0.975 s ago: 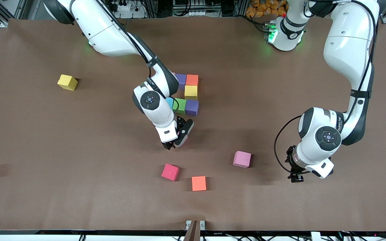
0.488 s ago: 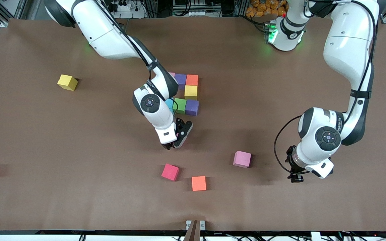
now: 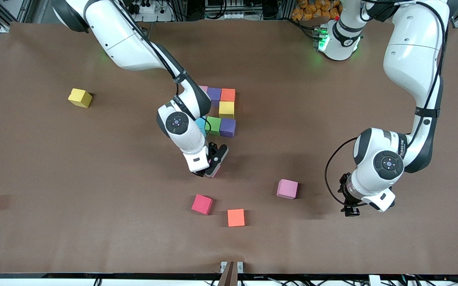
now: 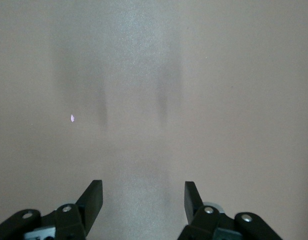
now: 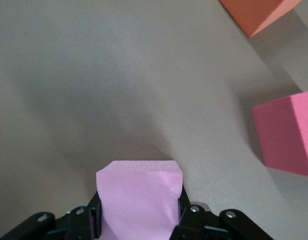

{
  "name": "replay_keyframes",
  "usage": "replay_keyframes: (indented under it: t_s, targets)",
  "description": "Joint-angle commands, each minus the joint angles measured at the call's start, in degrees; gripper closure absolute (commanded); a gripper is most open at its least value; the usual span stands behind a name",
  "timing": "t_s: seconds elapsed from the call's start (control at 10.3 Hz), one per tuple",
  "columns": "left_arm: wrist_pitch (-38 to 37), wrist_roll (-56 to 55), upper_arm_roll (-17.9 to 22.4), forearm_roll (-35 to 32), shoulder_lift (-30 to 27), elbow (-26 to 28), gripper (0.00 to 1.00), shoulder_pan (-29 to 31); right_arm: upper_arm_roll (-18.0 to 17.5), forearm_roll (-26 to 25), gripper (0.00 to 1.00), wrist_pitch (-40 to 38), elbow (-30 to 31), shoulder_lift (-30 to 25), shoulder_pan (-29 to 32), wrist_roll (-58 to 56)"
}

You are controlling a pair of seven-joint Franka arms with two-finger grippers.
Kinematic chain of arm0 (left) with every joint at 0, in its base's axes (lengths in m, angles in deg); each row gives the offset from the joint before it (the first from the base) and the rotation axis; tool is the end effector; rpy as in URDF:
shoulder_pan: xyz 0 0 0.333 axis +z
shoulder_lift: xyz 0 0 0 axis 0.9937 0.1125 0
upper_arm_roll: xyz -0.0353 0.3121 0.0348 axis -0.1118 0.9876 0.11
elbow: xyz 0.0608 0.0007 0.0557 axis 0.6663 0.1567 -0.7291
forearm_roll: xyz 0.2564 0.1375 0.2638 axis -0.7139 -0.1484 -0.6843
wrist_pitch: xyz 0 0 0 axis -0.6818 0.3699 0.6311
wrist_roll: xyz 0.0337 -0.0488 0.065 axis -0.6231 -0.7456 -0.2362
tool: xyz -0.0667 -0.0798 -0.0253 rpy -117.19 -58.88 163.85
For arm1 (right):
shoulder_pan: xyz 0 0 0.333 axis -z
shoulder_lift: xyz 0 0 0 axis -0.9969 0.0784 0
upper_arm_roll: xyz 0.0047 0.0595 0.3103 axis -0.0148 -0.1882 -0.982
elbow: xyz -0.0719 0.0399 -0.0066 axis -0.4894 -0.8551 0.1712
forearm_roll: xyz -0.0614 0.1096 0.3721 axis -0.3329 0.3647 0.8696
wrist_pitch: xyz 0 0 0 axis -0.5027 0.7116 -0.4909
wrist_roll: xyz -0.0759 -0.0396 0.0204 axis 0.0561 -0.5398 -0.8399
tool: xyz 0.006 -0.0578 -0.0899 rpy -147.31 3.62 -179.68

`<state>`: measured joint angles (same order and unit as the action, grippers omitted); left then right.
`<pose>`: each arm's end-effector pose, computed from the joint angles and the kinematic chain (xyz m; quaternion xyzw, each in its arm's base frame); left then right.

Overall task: Form number 2 with 11 blocks
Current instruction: 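Lift the pink cube and carry it to the cluster with the right gripper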

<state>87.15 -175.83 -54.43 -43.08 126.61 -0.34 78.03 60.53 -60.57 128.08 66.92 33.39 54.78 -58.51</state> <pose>0.7264 -0.1400 0.2667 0.7099 0.7002 0.0675 0.0348 0.5934 0.4079 0.2063 -0.8687 -0.4813 -0.1051 0.0506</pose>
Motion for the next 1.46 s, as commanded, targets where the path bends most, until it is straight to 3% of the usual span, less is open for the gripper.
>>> replay_keyframes:
  t_s: [0.0,0.29,0.68,0.88,1.17,1.37]
  targets:
    - [0.4,-1.2,0.4,-0.3,0.3,-0.6,0.26,-0.4,1.2,5.7,1.00,-4.9,-0.7,-1.7,0.8,-1.2]
    - [0.4,-1.2,0.4,-0.3,0.3,-0.6,0.26,-0.4,6.7,14.0,1.00,-10.3,3.3,-7.2,-0.7,0.2]
    - [0.4,-1.2,0.4,-0.3,0.3,-0.6,0.26,-0.4,12.0,14.3,1.00,-9.4,7.3,-11.8,-4.1,11.6]
    - [0.4,-1.2,0.4,-0.3,0.3,-0.6,0.26,-0.8,13.7,14.2,1.00,-5.3,11.0,-13.6,-6.9,18.6]
    - [0.4,-1.2,0.5,-0.3,0.3,-0.6,0.26,-1.0,14.1,14.3,1.00,7.4,20.2,-15.3,-10.9,23.6]
    - [0.4,-1.2,0.5,-0.3,0.3,-0.5,0.26,-1.0,14.1,14.2,1.00,11.1,23.9,-16.1,-12.2,26.7]
